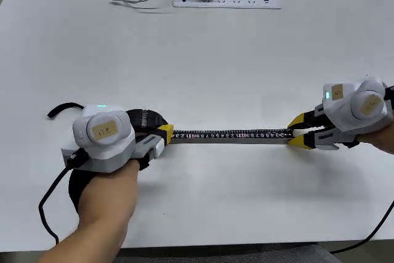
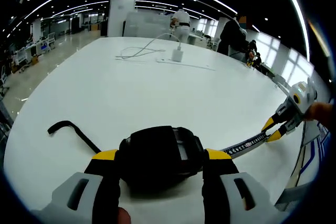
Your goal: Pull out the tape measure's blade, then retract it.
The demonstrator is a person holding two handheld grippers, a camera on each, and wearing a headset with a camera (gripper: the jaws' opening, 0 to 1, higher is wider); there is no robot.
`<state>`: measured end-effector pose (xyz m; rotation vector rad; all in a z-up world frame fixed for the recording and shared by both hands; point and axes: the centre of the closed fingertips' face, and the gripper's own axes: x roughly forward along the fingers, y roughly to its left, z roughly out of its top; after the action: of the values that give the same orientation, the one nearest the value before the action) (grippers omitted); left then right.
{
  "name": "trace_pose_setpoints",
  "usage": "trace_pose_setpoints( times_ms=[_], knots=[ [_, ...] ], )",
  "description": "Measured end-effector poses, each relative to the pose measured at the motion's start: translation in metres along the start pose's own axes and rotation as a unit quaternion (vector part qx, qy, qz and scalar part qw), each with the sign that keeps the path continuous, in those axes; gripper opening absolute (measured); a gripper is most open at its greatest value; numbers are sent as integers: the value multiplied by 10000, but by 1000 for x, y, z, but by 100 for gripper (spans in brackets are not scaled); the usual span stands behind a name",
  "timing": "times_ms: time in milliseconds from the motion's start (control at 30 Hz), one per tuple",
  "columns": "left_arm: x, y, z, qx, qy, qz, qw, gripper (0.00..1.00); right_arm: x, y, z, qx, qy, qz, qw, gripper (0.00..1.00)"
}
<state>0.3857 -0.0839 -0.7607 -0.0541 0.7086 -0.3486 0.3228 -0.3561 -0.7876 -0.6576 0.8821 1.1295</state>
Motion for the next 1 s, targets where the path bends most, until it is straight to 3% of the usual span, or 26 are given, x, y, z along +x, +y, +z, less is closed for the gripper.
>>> trace_pose_setpoints(
  times_ms=[400,1000],
  knots=[
    [0,0,0,45,57,-20,10000,58,2,-1,0,-206,131,123,9996,11],
    [0,1,-2,-25,106,-74,9999,57,2,-3,11,-216,-5,93,9997,10]
  ],
)
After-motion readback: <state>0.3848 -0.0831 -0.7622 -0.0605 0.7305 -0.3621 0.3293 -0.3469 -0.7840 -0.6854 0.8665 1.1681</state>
